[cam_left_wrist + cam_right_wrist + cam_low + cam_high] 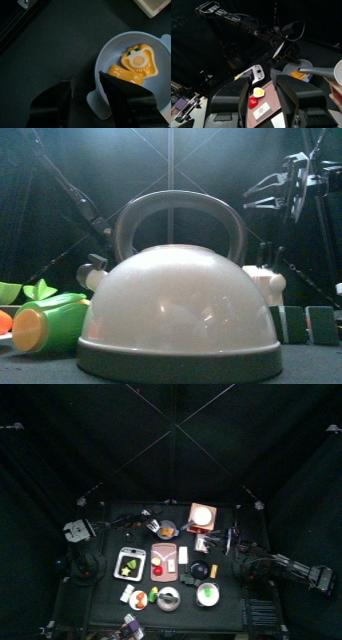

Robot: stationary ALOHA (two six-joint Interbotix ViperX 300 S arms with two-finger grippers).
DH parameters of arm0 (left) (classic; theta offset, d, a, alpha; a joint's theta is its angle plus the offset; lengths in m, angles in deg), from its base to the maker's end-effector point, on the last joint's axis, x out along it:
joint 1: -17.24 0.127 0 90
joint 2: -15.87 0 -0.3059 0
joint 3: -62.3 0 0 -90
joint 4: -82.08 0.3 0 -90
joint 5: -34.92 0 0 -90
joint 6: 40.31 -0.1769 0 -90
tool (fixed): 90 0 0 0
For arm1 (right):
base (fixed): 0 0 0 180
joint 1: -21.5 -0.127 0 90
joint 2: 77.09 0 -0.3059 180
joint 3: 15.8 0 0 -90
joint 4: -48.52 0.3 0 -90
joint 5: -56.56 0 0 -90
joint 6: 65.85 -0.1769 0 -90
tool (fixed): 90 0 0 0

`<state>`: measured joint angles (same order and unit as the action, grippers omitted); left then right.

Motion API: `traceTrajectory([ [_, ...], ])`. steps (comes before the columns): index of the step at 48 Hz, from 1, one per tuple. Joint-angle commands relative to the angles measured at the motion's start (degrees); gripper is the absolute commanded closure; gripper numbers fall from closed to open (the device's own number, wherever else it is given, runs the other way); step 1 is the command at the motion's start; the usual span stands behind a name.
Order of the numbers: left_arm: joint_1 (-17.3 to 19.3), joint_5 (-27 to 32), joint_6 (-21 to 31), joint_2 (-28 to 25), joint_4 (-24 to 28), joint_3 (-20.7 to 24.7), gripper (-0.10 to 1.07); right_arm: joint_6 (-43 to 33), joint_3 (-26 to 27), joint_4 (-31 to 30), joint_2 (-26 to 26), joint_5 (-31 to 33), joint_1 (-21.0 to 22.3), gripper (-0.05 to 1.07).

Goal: Grab bowl

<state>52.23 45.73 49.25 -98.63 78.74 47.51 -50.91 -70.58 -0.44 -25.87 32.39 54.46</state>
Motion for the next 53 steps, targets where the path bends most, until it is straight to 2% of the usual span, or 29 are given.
traceTrajectory([
  [1, 0.18, -0.18, -0.09, 0.62, 0.18, 1.85, 0.18, 0.18, 0.62, 0.18, 0.18, -0.35, 0.26, 0.28],
  [14, 0.35, 0.00, -0.18, 0.00, 0.26, 2.29, 0.32, 0.18, 0.62, 0.09, 0.35, -0.35, 0.53, 0.28],
  [30, 0.62, 3.87, -0.09, 0.44, 0.35, 2.46, 0.52, 0.18, 0.44, 0.18, 0.44, -0.35, 0.53, 0.28],
  [53, 0.18, 6.68, -0.09, 4.92, 0.09, 2.29, 0.54, 0.18, 0.35, 0.18, 0.44, -0.26, 0.70, 0.28],
])
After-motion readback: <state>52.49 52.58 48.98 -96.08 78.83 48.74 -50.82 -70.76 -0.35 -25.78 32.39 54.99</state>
